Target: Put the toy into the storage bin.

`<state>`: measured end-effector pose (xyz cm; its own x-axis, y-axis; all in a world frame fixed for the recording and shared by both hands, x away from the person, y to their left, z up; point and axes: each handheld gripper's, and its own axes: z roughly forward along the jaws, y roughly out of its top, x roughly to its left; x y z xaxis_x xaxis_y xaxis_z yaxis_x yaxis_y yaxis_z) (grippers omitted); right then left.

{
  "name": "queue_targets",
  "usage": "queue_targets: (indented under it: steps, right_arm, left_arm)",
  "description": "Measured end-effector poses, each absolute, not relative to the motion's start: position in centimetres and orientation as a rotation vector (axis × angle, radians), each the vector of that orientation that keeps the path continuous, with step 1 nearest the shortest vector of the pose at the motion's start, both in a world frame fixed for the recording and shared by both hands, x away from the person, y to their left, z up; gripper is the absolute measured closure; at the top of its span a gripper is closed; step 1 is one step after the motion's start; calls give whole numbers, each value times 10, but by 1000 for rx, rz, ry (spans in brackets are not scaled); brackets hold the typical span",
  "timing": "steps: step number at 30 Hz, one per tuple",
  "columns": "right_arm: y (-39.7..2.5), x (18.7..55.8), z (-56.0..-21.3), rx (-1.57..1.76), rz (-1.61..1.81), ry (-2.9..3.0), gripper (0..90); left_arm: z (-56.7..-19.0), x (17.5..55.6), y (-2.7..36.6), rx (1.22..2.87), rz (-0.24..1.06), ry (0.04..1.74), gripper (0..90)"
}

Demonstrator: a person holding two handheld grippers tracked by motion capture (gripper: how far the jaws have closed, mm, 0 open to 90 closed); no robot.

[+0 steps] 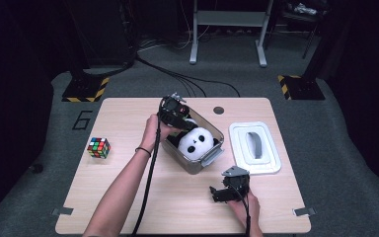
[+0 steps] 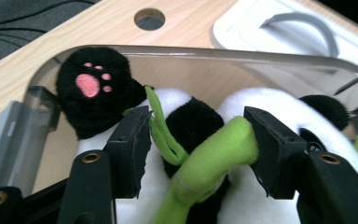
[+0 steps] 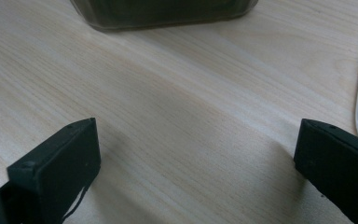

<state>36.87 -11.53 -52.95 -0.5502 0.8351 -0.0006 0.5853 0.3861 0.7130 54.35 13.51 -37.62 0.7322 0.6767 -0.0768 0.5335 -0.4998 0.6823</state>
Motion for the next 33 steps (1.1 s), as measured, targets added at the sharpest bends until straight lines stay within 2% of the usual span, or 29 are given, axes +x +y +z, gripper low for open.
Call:
queue_targets:
  steps: [4, 12, 21, 28, 31, 33]
  right_arm:
    - [-115, 369, -529, 1237, 959, 2291, 0]
    - [-115, 368, -529, 1239, 958, 2291, 0]
    - [-115, 368, -529, 1236, 957, 2292, 0]
    - [-115, 368, -529, 1237, 957, 2291, 0]
    - [-115, 368, -529, 1237, 958, 2292, 0]
    - [-115, 368, -529, 1239, 958, 2291, 0]
  left_arm:
    - [-376, 545, 140, 2205, 259, 919, 446]
    - [-389, 549, 126, 2280, 272, 935, 625]
    - [-400, 552, 108, 2403, 333, 970, 677]
    - [-399, 552, 112, 2372, 309, 965, 665]
    - [-395, 549, 118, 2326, 276, 952, 586]
    - [-391, 547, 120, 2310, 274, 953, 490]
